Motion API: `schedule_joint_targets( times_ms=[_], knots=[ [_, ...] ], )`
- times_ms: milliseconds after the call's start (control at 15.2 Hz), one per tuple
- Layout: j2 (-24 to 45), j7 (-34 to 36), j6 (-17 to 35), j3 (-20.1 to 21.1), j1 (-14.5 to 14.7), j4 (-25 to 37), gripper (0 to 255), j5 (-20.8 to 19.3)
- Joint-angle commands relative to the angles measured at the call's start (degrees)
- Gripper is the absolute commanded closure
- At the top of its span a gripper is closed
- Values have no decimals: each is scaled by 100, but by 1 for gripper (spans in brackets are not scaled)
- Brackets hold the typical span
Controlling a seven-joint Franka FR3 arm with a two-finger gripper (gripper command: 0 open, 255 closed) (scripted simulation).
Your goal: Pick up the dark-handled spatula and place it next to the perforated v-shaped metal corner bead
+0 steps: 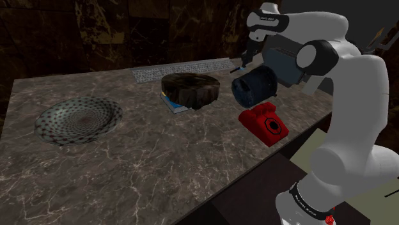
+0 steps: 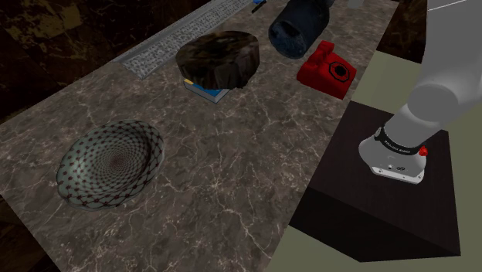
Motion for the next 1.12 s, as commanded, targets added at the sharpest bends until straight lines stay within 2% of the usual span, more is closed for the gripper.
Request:
schedule_joint_targets(
  times_ms=[0,462,1056],
  knots=[
    [479,-133,-339,-23,-108,813,255,13],
    [361,-146,285,-22,-113,70,255,16],
    [398,-160,953,-23,-116,-561,255,20]
  ],
)
